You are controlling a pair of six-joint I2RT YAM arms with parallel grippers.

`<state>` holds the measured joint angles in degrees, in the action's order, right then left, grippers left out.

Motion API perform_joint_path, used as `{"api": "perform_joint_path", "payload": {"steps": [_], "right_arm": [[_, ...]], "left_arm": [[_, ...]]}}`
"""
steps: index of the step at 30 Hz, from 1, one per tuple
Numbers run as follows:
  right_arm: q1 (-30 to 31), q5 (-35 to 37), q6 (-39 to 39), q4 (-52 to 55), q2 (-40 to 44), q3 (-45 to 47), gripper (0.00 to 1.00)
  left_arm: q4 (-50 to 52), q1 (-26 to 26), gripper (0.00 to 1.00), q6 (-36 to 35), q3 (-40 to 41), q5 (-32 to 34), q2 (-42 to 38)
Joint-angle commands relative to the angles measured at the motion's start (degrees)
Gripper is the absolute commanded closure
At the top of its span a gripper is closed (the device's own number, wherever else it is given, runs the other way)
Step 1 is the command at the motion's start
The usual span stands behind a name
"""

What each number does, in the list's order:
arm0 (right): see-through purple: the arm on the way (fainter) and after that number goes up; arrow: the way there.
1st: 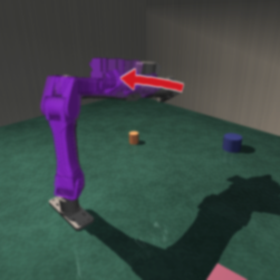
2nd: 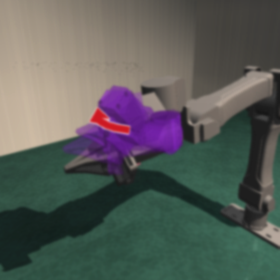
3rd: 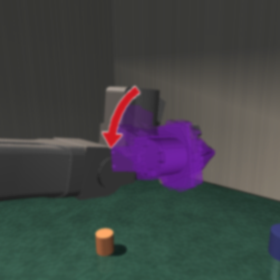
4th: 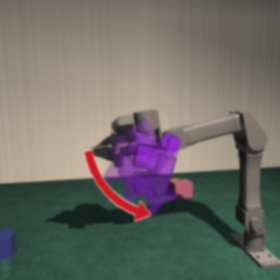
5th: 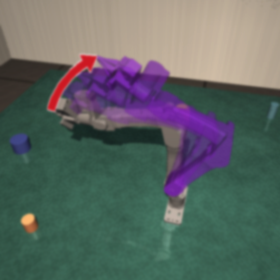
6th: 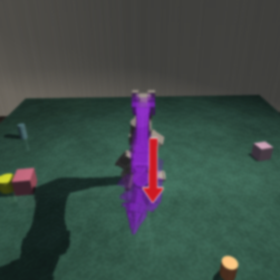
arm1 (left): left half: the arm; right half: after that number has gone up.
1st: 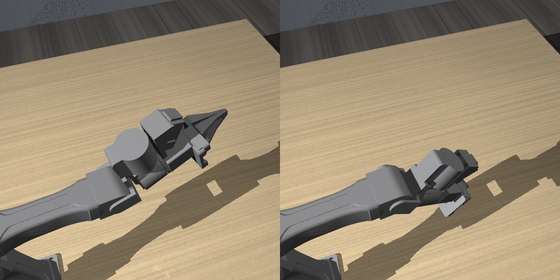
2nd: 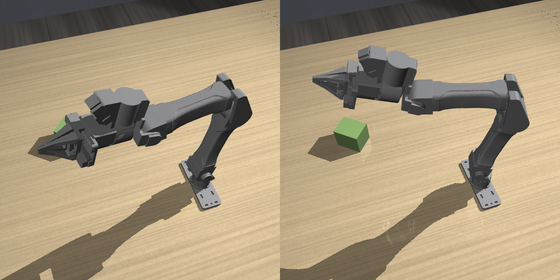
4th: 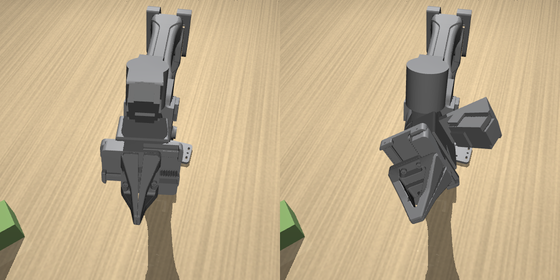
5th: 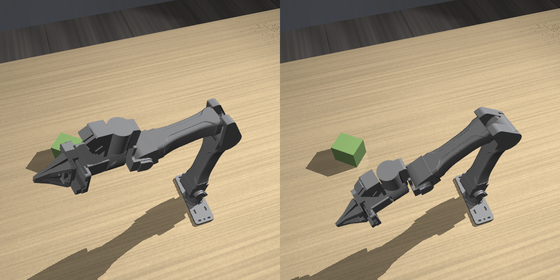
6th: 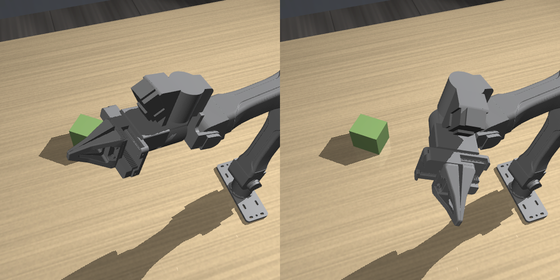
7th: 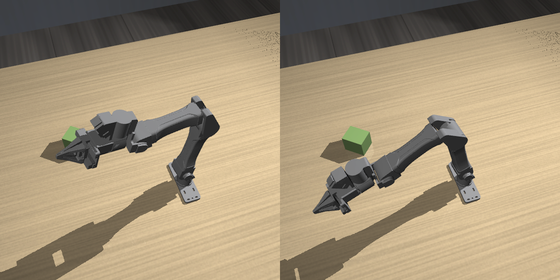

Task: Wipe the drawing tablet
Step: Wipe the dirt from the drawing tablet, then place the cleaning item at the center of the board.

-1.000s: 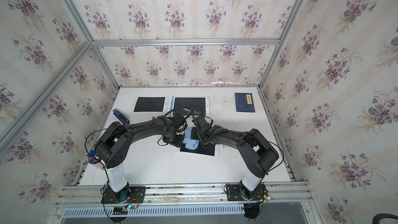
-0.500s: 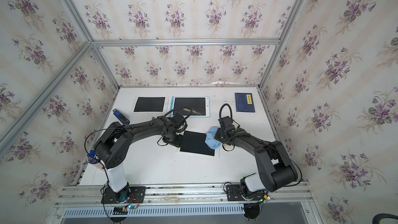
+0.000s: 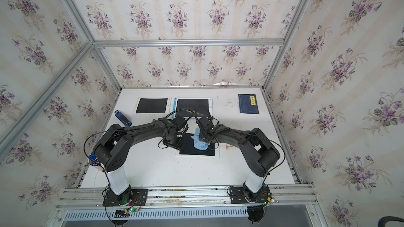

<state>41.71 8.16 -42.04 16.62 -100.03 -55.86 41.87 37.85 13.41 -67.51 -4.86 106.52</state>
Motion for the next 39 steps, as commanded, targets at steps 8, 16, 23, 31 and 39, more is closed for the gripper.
{"api": "perform_joint_path", "payload": {"steps": [8,16,23,31,39], "right_arm": [[3.11,-16.14,3.7,-2.62,-1.31,2.93,1.0],[-8.76,-5.9,4.52,5.69,1.71,10.09,1.0],[-24.2,-2.01,4.86,5.63,8.45,9.69,1.0],[-28.33,-1.72,3.66,4.37,12.47,-2.07,1.0],[-39.12,6.94,0.07,6.93,2.84,-11.81,1.0]], "left_arm": [[2.18,-0.4,0.36,-0.32,0.53,3.37,0.78],[2.58,-0.67,0.36,-0.57,0.44,3.54,0.55],[2.61,-0.93,0.36,-0.43,0.88,3.81,-0.1],[2.24,-1.36,0.36,0.29,1.37,4.3,-4.08],[-1.74,-2.13,0.32,1.39,1.88,-2.67,-14.83]]}}
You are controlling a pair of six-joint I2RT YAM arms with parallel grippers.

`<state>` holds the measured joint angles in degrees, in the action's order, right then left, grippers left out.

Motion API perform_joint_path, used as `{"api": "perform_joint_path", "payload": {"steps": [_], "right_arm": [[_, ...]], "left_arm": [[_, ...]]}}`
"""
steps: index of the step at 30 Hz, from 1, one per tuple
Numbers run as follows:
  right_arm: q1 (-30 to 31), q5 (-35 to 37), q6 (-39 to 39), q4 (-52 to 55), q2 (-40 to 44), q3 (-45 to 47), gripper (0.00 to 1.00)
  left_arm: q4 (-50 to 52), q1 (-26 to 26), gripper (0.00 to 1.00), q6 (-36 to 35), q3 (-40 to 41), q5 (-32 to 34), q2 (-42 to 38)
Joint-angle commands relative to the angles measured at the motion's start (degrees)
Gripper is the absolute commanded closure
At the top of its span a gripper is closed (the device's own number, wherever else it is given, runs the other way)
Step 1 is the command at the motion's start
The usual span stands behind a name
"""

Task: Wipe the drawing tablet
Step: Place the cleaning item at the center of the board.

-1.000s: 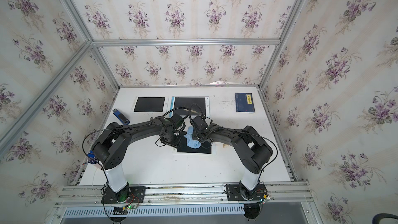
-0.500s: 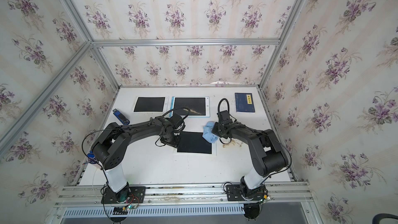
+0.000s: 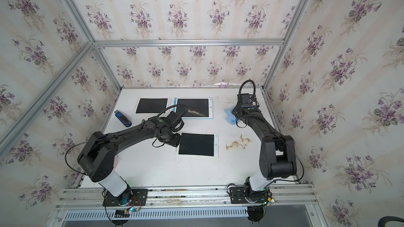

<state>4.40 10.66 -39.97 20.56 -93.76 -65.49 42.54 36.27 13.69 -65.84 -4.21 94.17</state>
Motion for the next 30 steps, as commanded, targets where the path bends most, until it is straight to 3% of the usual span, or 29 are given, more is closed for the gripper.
{"api": "perform_joint_path", "payload": {"steps": [1,9,14,18,19,21,23,26,30], "right_arm": [[-2.76,4.36,-2.19,2.69,-5.73,-3.09,1.0],[-5.72,3.98,-3.64,1.88,-17.81,-12.21,1.0],[-6.38,4.18,-5.02,1.96,-21.39,-16.41,1.0],[-7.12,3.74,-4.88,4.37,-26.13,-19.94,0.94],[-7.47,2.84,-4.69,4.49,-26.96,-20.25,0.85],[-7.66,2.27,-4.35,3.58,-27.0,-19.35,0.48],[-7.66,2.81,-3.55,1.99,-25.24,-17.36,0.21],[-7.66,4.99,-2.41,1.64,-21.32,-15.7,0.01],[-7.57,6.78,-0.91,1.43,-14.25,-12.93,0.0]], "left_arm": [[-3.47,-1.12,0.32,1.5,0.59,-4.81,-4.12],[-15.8,-12.09,0.29,7.37,9.88,-23.52,-12.69],[-16.44,-13.59,0.29,7.19,11.44,-24.05,-14.92],[-16.94,-14.02,0.29,7.31,11.79,-25.0,-13.63],[-17.26,-14.2,0.29,7.53,11.95,-25.27,-13.58],[-18.17,-14.51,0.29,7.58,12.44,-25.95,-13.57],[-18.7,-14.97,0.28,7.36,12.66,-26.56,-13.61],[-19.38,-16.24,0.28,7.57,13.21,-27.86,-13.62],[-21.84,-18.36,0.28,8.93,14.9,-31.08,-13.57]]}}
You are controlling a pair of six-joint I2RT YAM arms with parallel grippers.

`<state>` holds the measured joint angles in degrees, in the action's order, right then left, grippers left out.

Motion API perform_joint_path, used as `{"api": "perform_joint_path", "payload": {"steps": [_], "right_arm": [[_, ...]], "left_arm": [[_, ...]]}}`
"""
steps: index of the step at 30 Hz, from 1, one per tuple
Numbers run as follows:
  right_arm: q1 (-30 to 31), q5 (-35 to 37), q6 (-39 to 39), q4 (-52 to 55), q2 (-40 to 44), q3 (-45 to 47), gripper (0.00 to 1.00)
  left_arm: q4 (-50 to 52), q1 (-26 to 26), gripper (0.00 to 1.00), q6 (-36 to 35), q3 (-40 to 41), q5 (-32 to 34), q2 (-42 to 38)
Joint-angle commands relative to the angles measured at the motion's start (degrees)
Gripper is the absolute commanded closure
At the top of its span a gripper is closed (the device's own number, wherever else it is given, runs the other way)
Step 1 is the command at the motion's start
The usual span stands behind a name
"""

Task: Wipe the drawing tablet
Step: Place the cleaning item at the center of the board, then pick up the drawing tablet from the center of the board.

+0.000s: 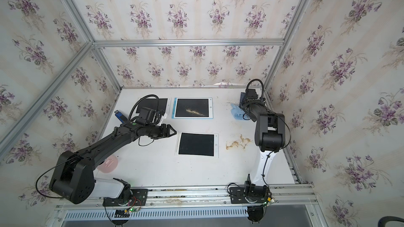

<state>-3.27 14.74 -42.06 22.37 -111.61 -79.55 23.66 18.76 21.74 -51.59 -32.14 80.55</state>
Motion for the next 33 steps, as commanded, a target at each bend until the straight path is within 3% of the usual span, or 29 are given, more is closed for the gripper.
{"api": "perform_joint_path", "payload": {"steps": [1,4,7,14,21,33], "right_arm": [[0.1,2.83,1.1,-0.52,5.97,2.32,0.0],[0.65,1.51,1.38,-3.16,13.26,7.9,0.0],[1.9,-4.14,3.6,-6.64,19.25,13.78,0.01],[11.57,-26.39,12.93,-16.53,23.89,25.98,0.15],[18.03,-31.62,13.65,-16.26,22.61,30.59,0.19],[19.09,-39.61,15.32,-12.96,24.98,39.1,0.22]], "left_arm": [[-3.49,-1.5,0.28,1.15,1.16,-3.84,0.04],[-5.22,-2.7,0.27,1.97,3.05,-5.64,2.35],[-6.31,-2.94,0.28,2.02,4.35,-6.76,3.48],[-8.13,-3.45,0.3,2.03,4.39,-9.39,11.15],[-6.46,-3.38,0.3,2.35,5.0,-5.83,12.01],[-7.69,-2.63,0.31,4.1,5.35,-7.5,15.77]]}}
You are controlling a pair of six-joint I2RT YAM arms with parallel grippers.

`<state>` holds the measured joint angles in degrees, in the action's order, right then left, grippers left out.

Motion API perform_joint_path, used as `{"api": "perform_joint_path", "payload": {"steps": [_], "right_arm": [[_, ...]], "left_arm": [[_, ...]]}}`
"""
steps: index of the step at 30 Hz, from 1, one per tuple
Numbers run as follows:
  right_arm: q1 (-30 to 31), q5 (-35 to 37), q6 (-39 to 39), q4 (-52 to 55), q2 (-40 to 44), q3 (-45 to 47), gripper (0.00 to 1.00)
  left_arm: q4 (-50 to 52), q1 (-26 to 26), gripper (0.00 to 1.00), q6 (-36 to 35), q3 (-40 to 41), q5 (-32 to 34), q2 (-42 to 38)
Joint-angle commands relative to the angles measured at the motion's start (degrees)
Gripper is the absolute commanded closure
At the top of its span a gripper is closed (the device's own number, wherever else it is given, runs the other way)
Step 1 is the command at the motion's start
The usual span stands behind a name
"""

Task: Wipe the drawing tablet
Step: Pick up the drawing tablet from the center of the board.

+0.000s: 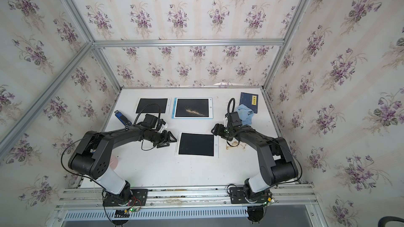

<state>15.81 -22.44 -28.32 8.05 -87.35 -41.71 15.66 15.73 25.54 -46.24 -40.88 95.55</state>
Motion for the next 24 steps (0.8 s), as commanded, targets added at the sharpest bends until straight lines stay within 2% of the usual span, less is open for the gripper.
{"api": "perform_joint_path", "payload": {"steps": [1,8,14,20,24], "right_arm": [[0.01,-2.65,1.76,1.62,0.93,1.9,0.21],[0.27,-10.52,2.24,1.15,-0.77,5.9,0.21],[0.35,-20.09,-1.1,-6.46,-6.37,8.09,0.21],[0.27,-19.33,-0.71,-6.03,-6.99,7.2,0.21],[0.27,-17.98,-0.61,-5.43,-7.32,6.53,0.21]], "left_arm": [[0.73,0.61,0.31,0.28,-0.1,1.42,1.02],[0.9,1.58,0.31,0.43,0.12,1.15,3.0],[-5.72,1.59,0.36,2.48,2.05,-4.78,6.99],[-11.42,1.3,0.37,5.68,5.93,-5.88,5.24],[-10.25,1.32,0.39,5.91,5.37,-5.57,3.81]]}}
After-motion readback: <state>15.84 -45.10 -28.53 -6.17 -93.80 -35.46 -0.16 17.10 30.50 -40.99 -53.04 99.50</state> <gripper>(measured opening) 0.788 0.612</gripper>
